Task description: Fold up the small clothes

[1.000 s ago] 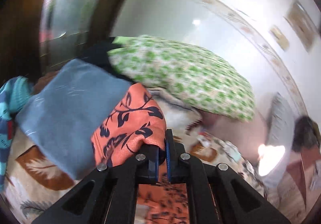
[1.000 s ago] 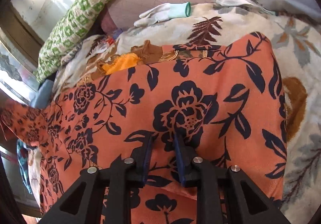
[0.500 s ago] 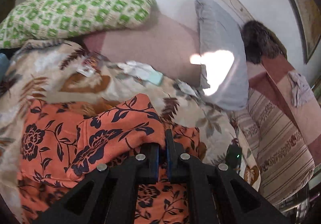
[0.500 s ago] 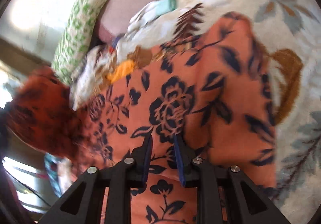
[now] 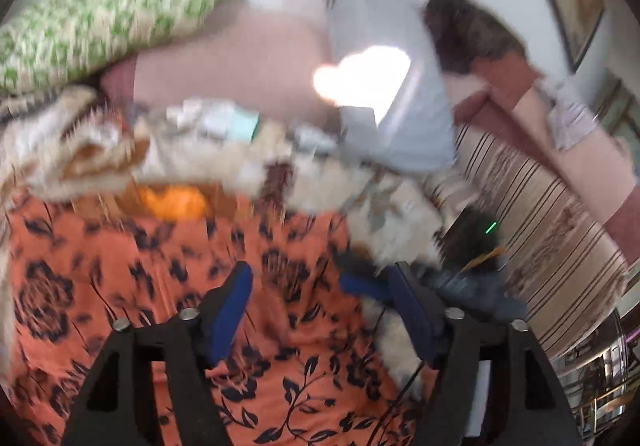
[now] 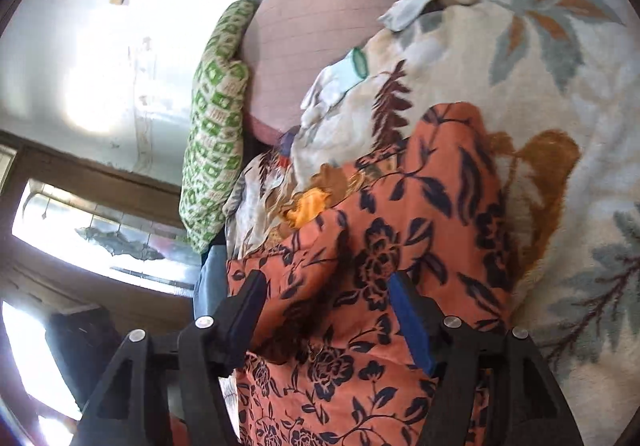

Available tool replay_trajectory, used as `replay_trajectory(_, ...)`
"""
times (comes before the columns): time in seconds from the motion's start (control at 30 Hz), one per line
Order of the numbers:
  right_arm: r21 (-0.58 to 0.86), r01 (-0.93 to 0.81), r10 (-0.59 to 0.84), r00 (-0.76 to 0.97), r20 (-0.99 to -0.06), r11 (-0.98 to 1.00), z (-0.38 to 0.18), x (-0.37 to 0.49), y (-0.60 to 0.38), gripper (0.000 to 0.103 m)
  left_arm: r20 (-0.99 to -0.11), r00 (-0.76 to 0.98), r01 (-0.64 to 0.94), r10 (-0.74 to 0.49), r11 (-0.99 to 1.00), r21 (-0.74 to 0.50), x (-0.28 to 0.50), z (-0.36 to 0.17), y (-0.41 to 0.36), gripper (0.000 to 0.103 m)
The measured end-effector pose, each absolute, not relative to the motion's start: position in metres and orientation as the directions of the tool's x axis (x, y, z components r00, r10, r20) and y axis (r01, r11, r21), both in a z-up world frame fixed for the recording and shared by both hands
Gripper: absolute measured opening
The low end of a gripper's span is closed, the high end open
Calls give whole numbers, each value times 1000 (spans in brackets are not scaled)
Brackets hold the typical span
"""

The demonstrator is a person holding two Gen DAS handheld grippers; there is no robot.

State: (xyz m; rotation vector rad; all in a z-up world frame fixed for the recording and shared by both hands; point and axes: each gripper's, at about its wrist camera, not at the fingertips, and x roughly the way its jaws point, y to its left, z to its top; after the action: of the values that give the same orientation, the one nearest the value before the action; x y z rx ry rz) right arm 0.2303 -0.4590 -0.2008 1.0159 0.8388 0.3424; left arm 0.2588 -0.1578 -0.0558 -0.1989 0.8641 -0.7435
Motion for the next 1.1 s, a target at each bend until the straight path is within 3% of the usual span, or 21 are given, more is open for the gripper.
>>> replay_trajectory(0.07,833,115,603,637,-480,541,-198,232,-448,67,-562,450,523,-694,714,-465,259,-34,-141,78)
replay_trajectory(0.13,817,119,591,632,-500,564,-195,231,-444,67,-562,486,510,-669,739,-439,261,-21,-126,79)
replay_trajectory(0.37,707,31,539,624,-566,706,-175,231,-406,67,-765,589,139,-260,965,-221,296,-77,-37,79)
replay_trajectory(0.57,411,-190,438,591,-678,892,-158,226,-305,67,-895,431,-33,-116,989,-144,308,-171,6,79)
replay_trajectory(0.63,303,-215,372,567,-735,928,-170,226,-279,66,-926,366,-7,-96,994,-106,309,-203,-2,78)
replay_trajectory(0.7,235,-203,309,544,-780,951,-188,230,-268,66,-905,422,56,-61,998,-41,302,-203,-9,79)
replay_trajectory(0.83,222,-182,285,525,-802,958,-207,236,-268,65,-894,428,49,-133,991,-124,300,-201,3,79)
replay_trajectory(0.87,213,-178,276,528,-803,961,-208,236,-267,61,-887,437,43,-150,988,-147,300,-199,5,79)
replay_trajectory(0.93,202,-149,251,533,-808,968,-207,237,-270,38,-874,455,34,-170,984,-174,299,-199,10,79)
replay_trajectory(1.0,218,-101,238,532,-813,971,-207,241,-279,8,-867,473,38,-157,987,-157,298,-200,7,79)
replay_trajectory(1.1,277,-40,255,536,-805,960,-203,242,-299,0,-863,490,55,-123,992,-110,300,-201,-3,79)
